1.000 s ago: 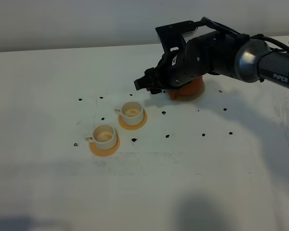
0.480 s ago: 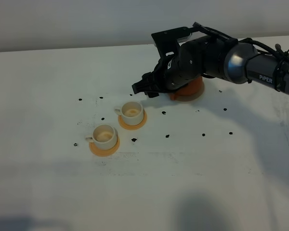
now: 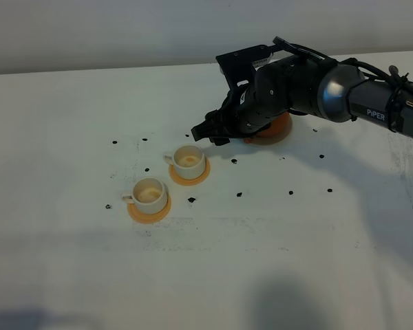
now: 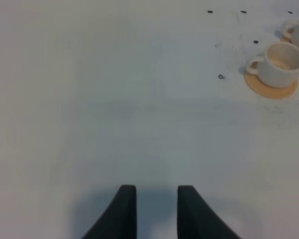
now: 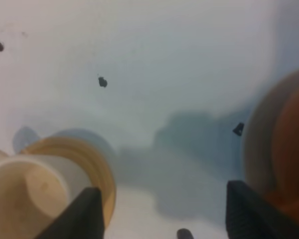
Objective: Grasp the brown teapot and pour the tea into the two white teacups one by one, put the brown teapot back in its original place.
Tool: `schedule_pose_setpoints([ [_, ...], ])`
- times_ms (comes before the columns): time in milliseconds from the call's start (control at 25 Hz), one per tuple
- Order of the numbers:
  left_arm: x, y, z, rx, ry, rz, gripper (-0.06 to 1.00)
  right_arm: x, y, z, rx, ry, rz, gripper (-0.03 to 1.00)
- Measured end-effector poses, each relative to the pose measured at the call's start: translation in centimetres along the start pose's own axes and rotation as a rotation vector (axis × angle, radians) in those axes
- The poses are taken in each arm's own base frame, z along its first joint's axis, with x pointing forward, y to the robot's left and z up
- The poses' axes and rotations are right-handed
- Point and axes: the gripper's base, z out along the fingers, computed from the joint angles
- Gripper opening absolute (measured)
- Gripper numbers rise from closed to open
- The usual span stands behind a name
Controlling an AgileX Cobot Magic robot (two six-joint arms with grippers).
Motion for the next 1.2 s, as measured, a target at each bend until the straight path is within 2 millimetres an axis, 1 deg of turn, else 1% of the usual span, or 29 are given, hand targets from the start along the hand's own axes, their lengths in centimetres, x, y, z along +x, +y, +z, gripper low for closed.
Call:
schedule_pose_setpoints([
  [160,0.0,0.0,0.0,0.0,0.0,0.0,0.22,0.0,-0.1,0.0,0.007,0.0,-0.009,0.52],
  [640,0.0,0.0,0.0,0.0,0.0,0.0,0.22,0.0,-1.2,-0.1,0.024,0.025,0.008,0.52],
  [1200,0.0,0.0,0.0,0.0,0.0,0.001,0.22,0.6,-1.2,-0.3,0.029,0.112,0.008,0.52],
])
